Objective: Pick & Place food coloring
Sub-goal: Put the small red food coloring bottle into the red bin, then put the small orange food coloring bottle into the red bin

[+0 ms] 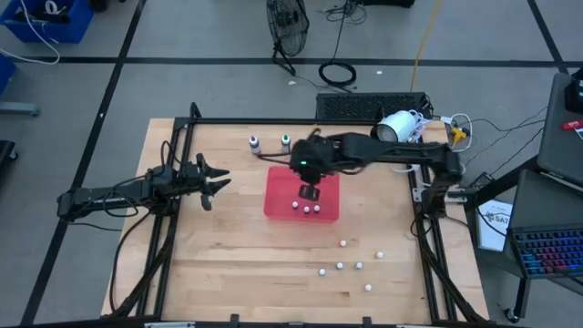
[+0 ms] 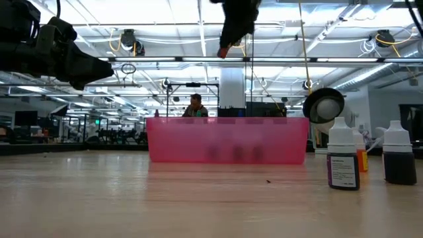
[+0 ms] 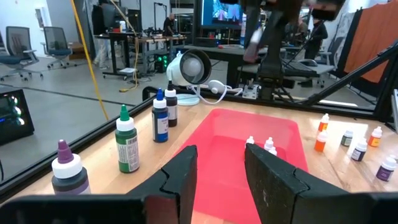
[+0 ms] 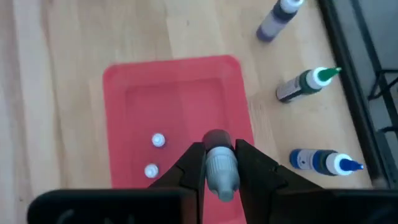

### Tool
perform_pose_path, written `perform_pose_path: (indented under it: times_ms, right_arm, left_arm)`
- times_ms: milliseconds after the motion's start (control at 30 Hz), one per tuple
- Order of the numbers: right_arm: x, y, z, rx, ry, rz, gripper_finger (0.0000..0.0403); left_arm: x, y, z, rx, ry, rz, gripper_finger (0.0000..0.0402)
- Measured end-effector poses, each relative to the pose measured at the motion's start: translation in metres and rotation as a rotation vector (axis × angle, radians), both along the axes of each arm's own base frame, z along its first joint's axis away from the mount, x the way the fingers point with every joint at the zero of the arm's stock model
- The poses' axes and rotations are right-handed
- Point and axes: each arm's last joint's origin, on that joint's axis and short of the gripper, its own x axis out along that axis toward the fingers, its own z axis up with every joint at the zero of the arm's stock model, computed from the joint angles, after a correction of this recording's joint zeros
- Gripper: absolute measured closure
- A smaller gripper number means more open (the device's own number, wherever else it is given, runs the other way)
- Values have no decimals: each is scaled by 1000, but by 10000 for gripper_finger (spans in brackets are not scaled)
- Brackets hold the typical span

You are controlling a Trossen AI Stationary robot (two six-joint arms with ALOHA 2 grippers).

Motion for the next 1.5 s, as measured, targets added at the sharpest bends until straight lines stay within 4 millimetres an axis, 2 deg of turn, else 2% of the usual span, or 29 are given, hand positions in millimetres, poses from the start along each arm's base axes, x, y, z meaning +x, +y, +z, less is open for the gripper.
perform_pose_path:
  times_ms: [133,267,467,733,967,1233,1367,1500]
  right_arm:
    - [18,-13,-29,37,190,7,349]
    - [22,-24,-69,128,314,31,349]
    - [11,-45,-125,159,376,-38,349]
    - [-4,-48,-171,203,403,-67,349]
    - [-6,-45,-181,218,380,-71,343]
    - [-7,-44,-183,236,386,-116,258]
    - [-10,-44,-174,240,372,-138,247]
    - [-19,-42,-146,249,319,-183,251]
  left_arm:
    - [0,0,0,0,0,0,265]
    - [0,0,0,0,-1,0,265]
    - [0,0,0,0,0,0,265]
    - [0,0,0,0,0,0,265]
    - [0,0,0,0,0,0,265]
    - [0,0,0,0,0,0,265]
    - [0,0,0,0,-1,0,265]
    - [0,0,0,0,0,0,265]
